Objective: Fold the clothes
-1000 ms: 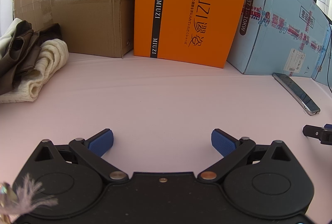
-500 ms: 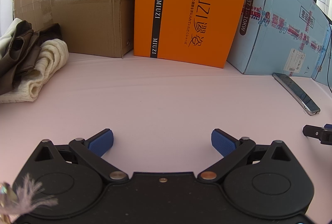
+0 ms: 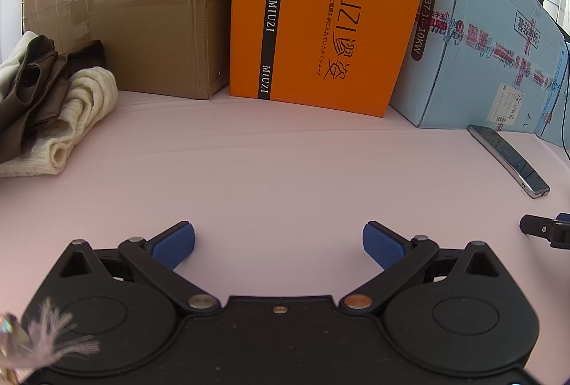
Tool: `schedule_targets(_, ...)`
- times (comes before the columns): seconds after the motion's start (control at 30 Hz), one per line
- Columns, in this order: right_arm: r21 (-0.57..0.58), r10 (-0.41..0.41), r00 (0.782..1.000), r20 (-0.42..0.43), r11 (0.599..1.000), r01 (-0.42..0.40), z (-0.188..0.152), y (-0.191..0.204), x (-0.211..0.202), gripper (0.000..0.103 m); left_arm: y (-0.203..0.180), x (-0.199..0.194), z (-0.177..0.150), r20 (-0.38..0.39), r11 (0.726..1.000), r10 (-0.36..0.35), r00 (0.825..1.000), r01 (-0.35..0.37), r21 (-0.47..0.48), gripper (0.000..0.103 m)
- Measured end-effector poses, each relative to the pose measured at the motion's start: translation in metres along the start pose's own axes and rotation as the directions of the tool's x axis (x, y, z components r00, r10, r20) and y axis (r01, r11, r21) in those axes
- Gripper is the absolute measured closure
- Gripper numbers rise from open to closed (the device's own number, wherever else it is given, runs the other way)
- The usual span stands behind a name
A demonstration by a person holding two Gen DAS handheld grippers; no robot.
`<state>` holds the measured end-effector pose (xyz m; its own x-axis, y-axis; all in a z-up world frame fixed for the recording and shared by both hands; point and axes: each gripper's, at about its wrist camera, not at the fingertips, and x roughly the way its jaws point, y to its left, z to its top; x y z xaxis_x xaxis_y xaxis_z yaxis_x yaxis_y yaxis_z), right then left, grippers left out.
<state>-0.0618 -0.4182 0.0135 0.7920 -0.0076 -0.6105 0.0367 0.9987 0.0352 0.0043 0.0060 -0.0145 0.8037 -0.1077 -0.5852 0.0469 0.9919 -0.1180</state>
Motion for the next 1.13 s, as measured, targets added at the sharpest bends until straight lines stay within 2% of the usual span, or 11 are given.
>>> schedule_targets(1.13,0.0,0.0,1.0,0.0,1.0,0.0,-0.0023,-0.0001,0.0015,0.0,0.0007,0.0006,-0.0011,0.0,1.0,0.0,1.0,0.0,0.0,0.0)
